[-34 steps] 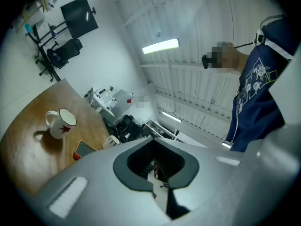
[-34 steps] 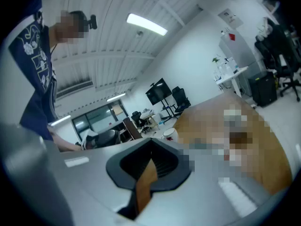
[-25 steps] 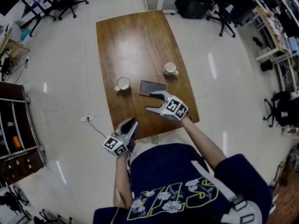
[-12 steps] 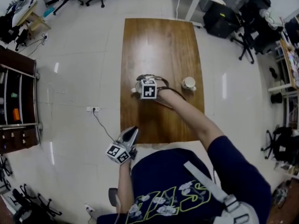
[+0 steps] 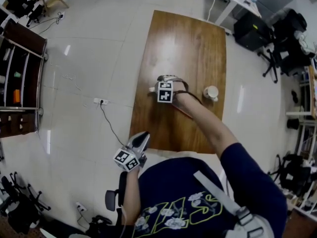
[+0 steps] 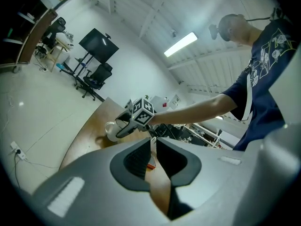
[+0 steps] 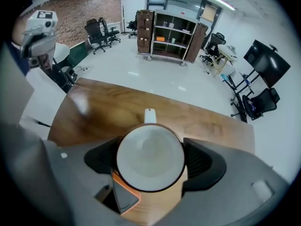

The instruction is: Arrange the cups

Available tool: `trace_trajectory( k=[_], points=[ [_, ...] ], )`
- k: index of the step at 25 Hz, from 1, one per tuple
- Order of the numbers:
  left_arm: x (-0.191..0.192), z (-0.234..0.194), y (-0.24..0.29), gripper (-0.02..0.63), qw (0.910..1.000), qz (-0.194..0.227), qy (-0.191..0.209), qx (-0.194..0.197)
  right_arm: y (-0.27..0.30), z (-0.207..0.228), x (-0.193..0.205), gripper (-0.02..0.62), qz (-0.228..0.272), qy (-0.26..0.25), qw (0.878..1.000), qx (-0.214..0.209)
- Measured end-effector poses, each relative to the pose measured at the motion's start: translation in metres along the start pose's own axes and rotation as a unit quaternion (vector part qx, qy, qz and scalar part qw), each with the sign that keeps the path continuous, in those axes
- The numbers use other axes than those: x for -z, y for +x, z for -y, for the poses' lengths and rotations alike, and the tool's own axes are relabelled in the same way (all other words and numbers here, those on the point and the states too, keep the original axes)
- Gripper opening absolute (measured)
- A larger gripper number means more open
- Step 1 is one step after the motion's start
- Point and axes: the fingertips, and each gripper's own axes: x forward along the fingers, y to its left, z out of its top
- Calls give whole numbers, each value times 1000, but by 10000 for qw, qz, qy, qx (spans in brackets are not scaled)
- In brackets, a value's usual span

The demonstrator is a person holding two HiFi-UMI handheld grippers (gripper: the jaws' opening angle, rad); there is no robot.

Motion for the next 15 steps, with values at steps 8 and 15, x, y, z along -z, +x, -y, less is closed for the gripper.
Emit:
trace_trajectory(
  k=[8, 15],
  points=[
    [0, -3, 4, 41, 10000, -19, -20, 0, -32, 7, 13, 394, 573, 1206, 9910, -56],
    [-1, 3, 18, 23, 9997, -167, 75, 165, -78, -42, 108, 394, 730, 2317, 9700, 10]
  ],
)
